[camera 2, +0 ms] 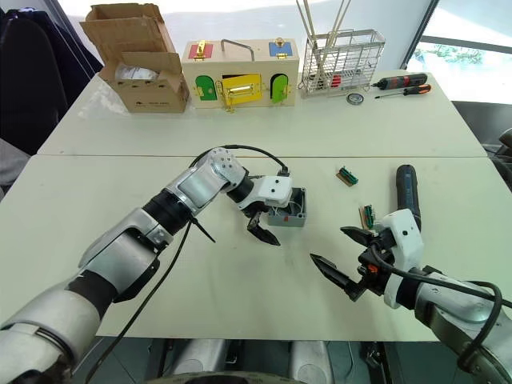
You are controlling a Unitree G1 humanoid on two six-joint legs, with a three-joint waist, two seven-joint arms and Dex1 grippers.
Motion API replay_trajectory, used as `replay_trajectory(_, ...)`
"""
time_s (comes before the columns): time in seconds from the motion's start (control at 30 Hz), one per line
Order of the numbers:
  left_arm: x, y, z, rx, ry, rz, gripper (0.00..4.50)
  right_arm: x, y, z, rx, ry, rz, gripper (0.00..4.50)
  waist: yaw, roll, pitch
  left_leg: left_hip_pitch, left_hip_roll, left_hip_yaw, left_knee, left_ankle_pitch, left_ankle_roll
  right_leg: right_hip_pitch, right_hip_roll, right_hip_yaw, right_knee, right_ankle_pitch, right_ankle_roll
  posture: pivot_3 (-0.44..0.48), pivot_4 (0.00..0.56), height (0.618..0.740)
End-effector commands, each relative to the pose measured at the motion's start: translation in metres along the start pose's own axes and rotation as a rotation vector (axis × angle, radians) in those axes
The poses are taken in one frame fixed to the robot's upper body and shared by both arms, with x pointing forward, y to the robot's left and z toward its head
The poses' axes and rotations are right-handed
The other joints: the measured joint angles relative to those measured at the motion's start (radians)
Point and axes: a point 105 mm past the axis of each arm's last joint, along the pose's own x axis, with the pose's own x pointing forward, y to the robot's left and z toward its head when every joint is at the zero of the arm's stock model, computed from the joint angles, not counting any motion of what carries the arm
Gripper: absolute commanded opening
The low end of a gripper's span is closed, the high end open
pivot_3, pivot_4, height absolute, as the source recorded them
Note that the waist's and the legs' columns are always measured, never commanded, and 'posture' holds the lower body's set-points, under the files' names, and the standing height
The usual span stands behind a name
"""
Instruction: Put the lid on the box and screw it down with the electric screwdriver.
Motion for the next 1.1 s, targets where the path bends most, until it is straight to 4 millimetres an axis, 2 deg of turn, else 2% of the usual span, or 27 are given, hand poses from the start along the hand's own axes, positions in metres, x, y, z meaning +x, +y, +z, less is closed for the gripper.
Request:
replay_trajectory(0.03, -0.006, 0.008, 0.007, 0.042, 0.008, 0.02, 3.67, -0.004, 0.003, 0.012, -0.051, -0.042, -0.019, 4.5, 0.0, 0.0, 0.0, 0.0, 0.0, 0.0, 0.0, 0.0, 0.0, 0.0, 0.0, 0.0, 0.0, 0.0, 0.0, 0.0, 0.15, 0.734)
replay_trajectory(0.27, -0.004, 0.009, 0.016, 0.103, 0.006, 0.005, 0.05, -0.001, 0.007, 0.014, -0.042, -0.061, -0.03, 4.5, 0.0, 0.0, 0.0, 0.0, 0.0, 0.0, 0.0, 0.0, 0.0, 0.0, 0.0, 0.0, 0.0, 0.0, 0.0, 0.0, 0.15, 0.734)
replay_trajectory(0.4, -0.005, 0.008, 0.016, 0.146, 0.019, -0.004, 0.01, -0.001, 0.008, 0.014, -0.034, -0.063, -0.036, 4.5, 0.0, 0.0, 0.0, 0.0, 0.0, 0.0, 0.0, 0.0, 0.0, 0.0, 0.0, 0.0, 0.0, 0.0, 0.0, 0.0, 0.15, 0.734)
replay_trajectory(0.53, -0.013, 0.003, 0.023, 0.323, -0.002, -0.072, 0.01, -0.001, 0.01, 0.009, -0.023, -0.052, -0.038, 4.5, 0.001, 0.0, 0.0, 0.0, 0.0, 0.0, 0.0, 0.0, 0.0, 0.0, 0.0, 0.0, 0.0, 0.0, 0.0, 0.0, 0.15, 0.734)
replay_trajectory(0.63, -0.014, 0.005, 0.027, 0.369, -0.021, -0.092, 0.01, 0.0, 0.01, 0.009, -0.015, -0.058, -0.043, 4.5, 0.001, 0.0, 0.0, 0.0, 0.0, 0.0, 0.0, 0.0, 0.0, 0.0, 0.0, 0.0, 0.0, 0.0, 0.0, 0.0, 0.15, 0.734)
replay_trajectory(0.97, -0.013, 0.007, 0.032, 0.397, -0.018, -0.172, 0.01, 0.003, 0.016, 0.006, 0.023, -0.077, -0.07, 4.5, 0.0, 0.0, 0.0, 0.0, -0.002, 0.0, 0.0, 0.0, 0.0, 0.0, 0.0, 0.0, 0.001, 0.0, 0.0, 0.0, 0.15, 0.734)
replay_trajectory(1.1, -0.014, 0.007, 0.027, 0.41, 0.014, -0.184, 0.01, 0.001, 0.017, 0.003, 0.032, -0.079, -0.084, 4.5, 0.0, 0.0, 0.0, 0.0, -0.002, 0.0, 0.0, 0.0, 0.0, 0.0, 0.0, 0.0, 0.001, 0.0, 0.0, 0.0, 0.15, 0.734)
